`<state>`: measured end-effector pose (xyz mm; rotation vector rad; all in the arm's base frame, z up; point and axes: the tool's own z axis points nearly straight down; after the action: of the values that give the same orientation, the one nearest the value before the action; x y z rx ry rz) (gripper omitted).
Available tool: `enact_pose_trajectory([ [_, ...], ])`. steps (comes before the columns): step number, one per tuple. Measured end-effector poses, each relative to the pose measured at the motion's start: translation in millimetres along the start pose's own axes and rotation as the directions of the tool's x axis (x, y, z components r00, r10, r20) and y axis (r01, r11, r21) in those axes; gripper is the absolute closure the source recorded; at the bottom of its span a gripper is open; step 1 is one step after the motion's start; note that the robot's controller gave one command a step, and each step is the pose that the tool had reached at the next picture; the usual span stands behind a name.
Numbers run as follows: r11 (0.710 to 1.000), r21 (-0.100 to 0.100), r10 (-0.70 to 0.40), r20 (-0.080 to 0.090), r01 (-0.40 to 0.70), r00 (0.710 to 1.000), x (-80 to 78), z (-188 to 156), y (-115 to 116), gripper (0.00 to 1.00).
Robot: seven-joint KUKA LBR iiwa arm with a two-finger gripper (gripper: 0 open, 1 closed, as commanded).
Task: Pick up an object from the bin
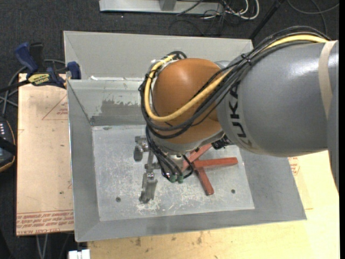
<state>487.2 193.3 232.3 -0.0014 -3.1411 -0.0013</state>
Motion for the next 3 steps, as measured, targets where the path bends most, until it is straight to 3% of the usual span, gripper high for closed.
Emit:
enact_pose_trajectory([
  [1, 1.000, 0.004, -0.001, -0.008, 0.001, 1.000, -1.1, 124.2, -53.2, 0.00],
  [2, 0.967, 0.002, -0.256, 0.004, 0.256, 0.967, -86.0, 147.4, -98.1, 0.00],
  [3, 0.987, 0.004, -0.158, 0.006, 0.158, 0.987, -120.4, 140.6, -195.1, 0.00],
])
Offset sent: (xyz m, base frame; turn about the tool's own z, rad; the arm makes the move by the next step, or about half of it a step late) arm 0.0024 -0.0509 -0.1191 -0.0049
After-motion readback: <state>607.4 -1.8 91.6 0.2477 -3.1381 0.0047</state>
